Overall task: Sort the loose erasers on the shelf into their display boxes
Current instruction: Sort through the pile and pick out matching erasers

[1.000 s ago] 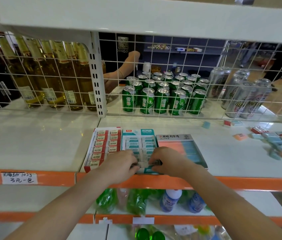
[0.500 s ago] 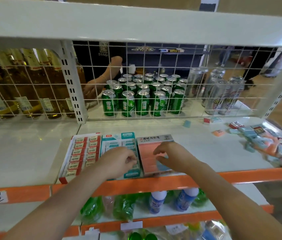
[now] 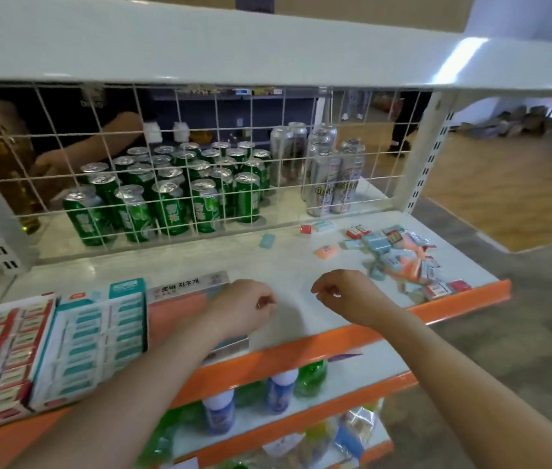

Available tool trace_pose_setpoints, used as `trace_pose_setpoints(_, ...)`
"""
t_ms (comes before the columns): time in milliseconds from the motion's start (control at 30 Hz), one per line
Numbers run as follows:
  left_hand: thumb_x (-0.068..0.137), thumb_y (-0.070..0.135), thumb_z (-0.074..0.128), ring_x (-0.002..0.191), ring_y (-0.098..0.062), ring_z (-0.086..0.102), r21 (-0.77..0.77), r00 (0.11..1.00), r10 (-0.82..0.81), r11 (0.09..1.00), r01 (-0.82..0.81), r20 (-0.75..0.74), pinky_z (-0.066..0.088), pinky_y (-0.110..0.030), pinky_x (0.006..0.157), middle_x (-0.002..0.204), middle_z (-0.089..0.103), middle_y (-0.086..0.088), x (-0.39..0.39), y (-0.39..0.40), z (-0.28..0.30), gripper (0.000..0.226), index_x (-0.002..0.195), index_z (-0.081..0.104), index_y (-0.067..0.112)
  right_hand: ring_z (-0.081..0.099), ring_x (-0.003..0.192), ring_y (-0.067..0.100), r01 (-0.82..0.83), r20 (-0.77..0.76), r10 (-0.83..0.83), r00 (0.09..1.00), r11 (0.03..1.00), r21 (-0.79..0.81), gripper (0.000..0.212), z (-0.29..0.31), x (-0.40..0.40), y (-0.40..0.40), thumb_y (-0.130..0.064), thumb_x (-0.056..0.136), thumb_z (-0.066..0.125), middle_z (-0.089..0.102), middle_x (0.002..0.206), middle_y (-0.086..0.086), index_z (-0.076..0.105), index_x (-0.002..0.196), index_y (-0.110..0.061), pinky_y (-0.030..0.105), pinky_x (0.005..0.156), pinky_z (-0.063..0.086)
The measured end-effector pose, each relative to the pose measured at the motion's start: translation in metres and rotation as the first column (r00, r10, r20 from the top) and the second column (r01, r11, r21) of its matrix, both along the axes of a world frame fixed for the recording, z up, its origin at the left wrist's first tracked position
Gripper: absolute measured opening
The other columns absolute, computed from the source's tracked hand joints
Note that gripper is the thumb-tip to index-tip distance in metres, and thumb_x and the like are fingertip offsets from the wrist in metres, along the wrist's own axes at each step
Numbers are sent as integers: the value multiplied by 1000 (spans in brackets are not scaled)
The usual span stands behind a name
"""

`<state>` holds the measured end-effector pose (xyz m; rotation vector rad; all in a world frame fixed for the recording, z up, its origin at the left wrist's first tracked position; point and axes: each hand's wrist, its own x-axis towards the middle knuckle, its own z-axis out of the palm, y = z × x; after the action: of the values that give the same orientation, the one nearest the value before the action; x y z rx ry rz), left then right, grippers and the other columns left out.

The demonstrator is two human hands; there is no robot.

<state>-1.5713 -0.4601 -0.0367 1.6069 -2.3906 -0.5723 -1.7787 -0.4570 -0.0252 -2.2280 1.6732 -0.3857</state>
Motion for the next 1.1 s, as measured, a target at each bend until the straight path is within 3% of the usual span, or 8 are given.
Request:
trace_pose_setpoints(100, 91, 26, 52, 99, -16, 58, 16, 999, -10, 1000, 11, -48, 46, -27, 86, 110, 65, 0, -35, -12, -6, 23, 108, 65, 17, 53, 83, 11, 61, -24, -60, 998, 998, 15, 24, -5, -30, -5, -14, 89, 54, 66, 104, 2, 67, 108, -15, 13, 68, 34)
trace_pose_setpoints(233, 92, 28, 52, 104, -17, 56, -1, 996, -7, 1000, 7, -84, 43, -27, 88, 116, 59, -3, -76, -26, -18, 31, 119, 58, 17, 58, 98, 17, 157, -55, -153, 987, 986, 60, 27, -12, -70, -15, -13, 87, 58, 64, 109, 3, 63, 114, -14, 22, 83, 43)
trace_pose_setpoints(333, 92, 32, 52, 118, -19, 50, -44, 997, -21, 999, 18, -68, 39, -29, 98, 129, 51, -5, -101, -37, -26, 40, 129, 51, 15, 57, 101, 15, 229, -56, -227, 972, 972, 41, 31, -15, -96, -22, -16, 87, 59, 63, 113, 2, 61, 117, -13, 17, 74, 36)
trace_pose_setpoints(467, 93, 33, 51, 132, -18, 38, -46, 998, -53, 998, 51, -36, 30, -27, 107, 145, 39, -3, -131, -52, -31, 51, 140, 39, 16, 56, 108, 20, 302, -56, -303, 951, 953, -13, 34, -18, -124, -38, -15, 88, 57, 61, 120, 5, 59, 121, -13, 22, 80, 39)
trace_pose_setpoints(533, 93, 32, 51, 134, -17, 34, -48, 997, -72, 996, 72, -16, 27, -26, 109, 147, 36, -1, -145, -59, -33, 52, 141, 37, 16, 58, 104, 23, 335, -42, -336, 941, 942, -27, 34, -19, -133, -47, -15, 88, 56, 59, 122, 7, 59, 121, -13, 22, 74, 38)
trace_pose_setpoints(733, 92, 27, 51, 126, -21, 44, -25, 998, -56, 998, 56, 0, 36, -30, 103, 138, 46, -5, -183, -70, -39, 42, 130, 50, 10, 53, 108, 27, 340, -58, -342, 938, 939, -53, 34, -27, -144, -69, -24, 86, 59, 54, 124, 10, 62, 118, -13, 30, 86, 41)
trace_pose_setpoints(900, 89, 26, 50, 114, -25, 51, -36, 999, 31, 999, -31, -20, 43, -34, 93, 123, 55, -8, -193, -73, -48, 33, 115, 59, 9, 52, 102, 30, 315, -89, -318, 944, 948, -49, 29, -32, -145, -81, -19, 85, 57, 55, 116, 14, 62, 112, -8, 32, 82, 43)
trace_pose_setpoints(1100, 87, 30, 54, 105, -24, 53, -80, 993, 97, 992, -102, -61, 44, -31, 84, 110, 57, -5, -210, -77, -47, 26, 105, 62, 13, 48, 110, 30, 321, -88, -324, 942, 946, -50, 46, -24, -160, -85, -19, 81, 61, 50, 122, 14, 52, 124, -7, 33, 86, 42)
